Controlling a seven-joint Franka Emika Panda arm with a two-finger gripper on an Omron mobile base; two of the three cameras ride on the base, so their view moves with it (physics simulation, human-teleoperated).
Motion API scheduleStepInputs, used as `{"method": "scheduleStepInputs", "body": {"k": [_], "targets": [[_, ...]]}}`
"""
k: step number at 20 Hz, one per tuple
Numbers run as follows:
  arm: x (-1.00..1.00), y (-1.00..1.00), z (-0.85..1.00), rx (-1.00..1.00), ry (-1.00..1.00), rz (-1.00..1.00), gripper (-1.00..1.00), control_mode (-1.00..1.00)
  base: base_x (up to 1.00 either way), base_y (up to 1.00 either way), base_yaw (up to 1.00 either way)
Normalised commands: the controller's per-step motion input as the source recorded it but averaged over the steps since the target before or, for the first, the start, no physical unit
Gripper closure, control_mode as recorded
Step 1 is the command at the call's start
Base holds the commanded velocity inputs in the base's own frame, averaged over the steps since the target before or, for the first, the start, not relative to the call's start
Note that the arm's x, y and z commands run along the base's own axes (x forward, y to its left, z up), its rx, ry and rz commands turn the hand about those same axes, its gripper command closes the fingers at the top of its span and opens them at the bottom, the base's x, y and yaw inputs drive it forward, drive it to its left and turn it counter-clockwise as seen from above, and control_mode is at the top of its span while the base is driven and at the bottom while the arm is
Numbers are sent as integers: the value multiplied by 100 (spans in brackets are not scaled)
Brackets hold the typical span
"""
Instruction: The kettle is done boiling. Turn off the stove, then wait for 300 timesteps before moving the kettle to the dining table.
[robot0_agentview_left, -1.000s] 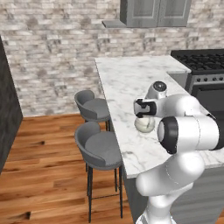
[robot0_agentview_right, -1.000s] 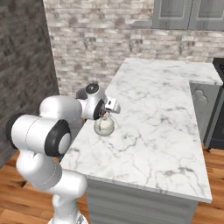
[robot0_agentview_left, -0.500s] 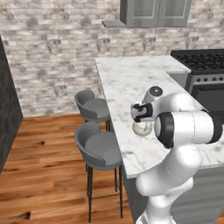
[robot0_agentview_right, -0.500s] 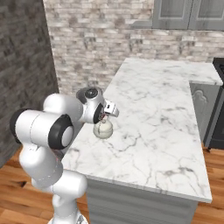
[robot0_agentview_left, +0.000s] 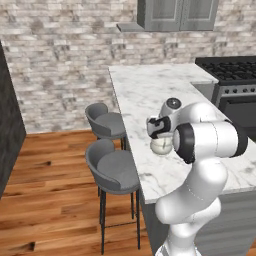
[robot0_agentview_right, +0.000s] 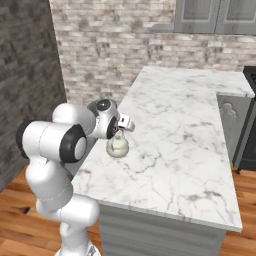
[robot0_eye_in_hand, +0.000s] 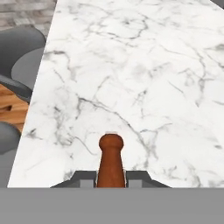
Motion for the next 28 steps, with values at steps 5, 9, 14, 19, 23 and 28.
{"method": "scheduleStepInputs", "body": {"k": [5,9,14,19,23,28], "targets": [[1,7,-21,0,3,0,-100,-100,0,0,0],[-3,1,-8,0,1,0,-100,-100,0,0,0],[-18,0,-3,1,0,0,-100,-100,0,0,0],[-27,2,0,0,-1,0,-100,-100,0,0,0],[-19,2,37,0,0,0,-100,-100,0,0,0],[-10,1,52,-1,0,0,-100,-100,0,0,0]]}}
